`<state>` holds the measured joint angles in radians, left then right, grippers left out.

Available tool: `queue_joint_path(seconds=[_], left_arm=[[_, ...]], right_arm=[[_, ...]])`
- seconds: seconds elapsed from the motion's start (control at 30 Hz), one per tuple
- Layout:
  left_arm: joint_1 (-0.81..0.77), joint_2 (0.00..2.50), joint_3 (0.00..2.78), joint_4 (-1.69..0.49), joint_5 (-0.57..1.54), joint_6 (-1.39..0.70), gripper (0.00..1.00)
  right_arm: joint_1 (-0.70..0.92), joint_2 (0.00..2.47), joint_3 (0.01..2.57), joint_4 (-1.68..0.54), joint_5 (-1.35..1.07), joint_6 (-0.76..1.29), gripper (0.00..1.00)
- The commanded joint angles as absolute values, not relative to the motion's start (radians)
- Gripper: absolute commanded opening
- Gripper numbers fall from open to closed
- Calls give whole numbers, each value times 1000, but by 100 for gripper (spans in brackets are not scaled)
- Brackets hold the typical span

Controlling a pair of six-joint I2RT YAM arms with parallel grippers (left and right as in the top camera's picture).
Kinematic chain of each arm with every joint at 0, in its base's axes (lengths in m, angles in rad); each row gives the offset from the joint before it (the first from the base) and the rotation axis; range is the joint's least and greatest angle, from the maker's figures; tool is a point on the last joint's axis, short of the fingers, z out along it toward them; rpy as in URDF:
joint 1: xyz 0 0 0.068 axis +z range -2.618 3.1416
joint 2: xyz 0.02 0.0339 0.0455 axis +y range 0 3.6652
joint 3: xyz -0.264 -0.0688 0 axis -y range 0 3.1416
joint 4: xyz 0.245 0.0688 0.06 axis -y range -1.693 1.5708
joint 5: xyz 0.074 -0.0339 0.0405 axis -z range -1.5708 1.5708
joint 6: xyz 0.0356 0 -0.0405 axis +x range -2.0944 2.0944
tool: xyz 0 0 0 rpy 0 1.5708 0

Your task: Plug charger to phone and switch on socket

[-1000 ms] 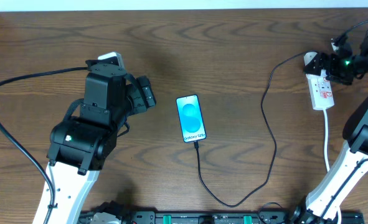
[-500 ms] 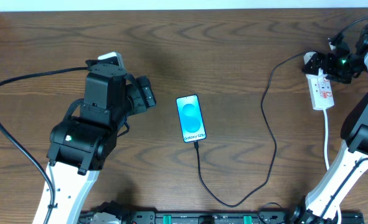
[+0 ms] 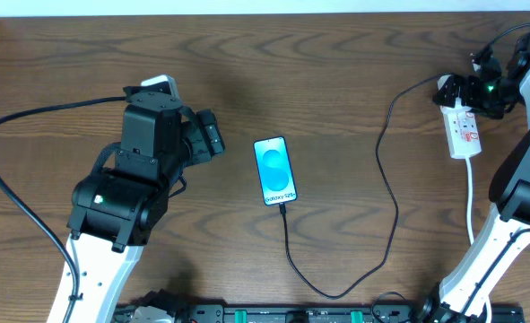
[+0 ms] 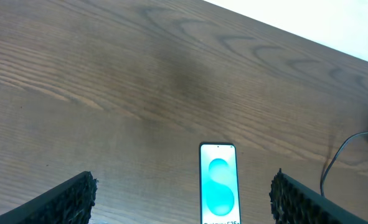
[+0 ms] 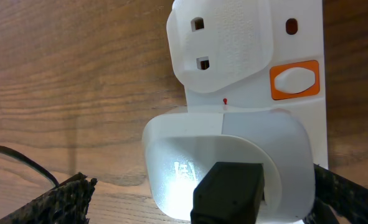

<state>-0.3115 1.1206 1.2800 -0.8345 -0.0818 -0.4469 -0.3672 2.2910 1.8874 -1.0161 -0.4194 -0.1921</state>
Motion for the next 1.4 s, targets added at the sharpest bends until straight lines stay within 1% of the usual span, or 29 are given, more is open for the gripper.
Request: queue_joint_path(seconds=[0.0,0.1,0.5,0.7,1.37], left_arm=[[-308,1123,1284,-837,-98,-438,89],[-308,1123,1284,-837,-98,-438,89],[-308,1123,1284,-837,-98,-438,89],[-308,1123,1284,-837,-98,-438,89],[-308,1123,1284,-837,-98,-438,89]], right_arm=[[-323,2317,1834,-1056,-513,-169,99],[-331,2317,1845,-1046,-479,-169,99],[-377,2317,1948,-1039,-471,-196,99],[-379,2317,2000,-1051,-393,-198,99],[-377,2317,1999,-1130,-386,-173,99]])
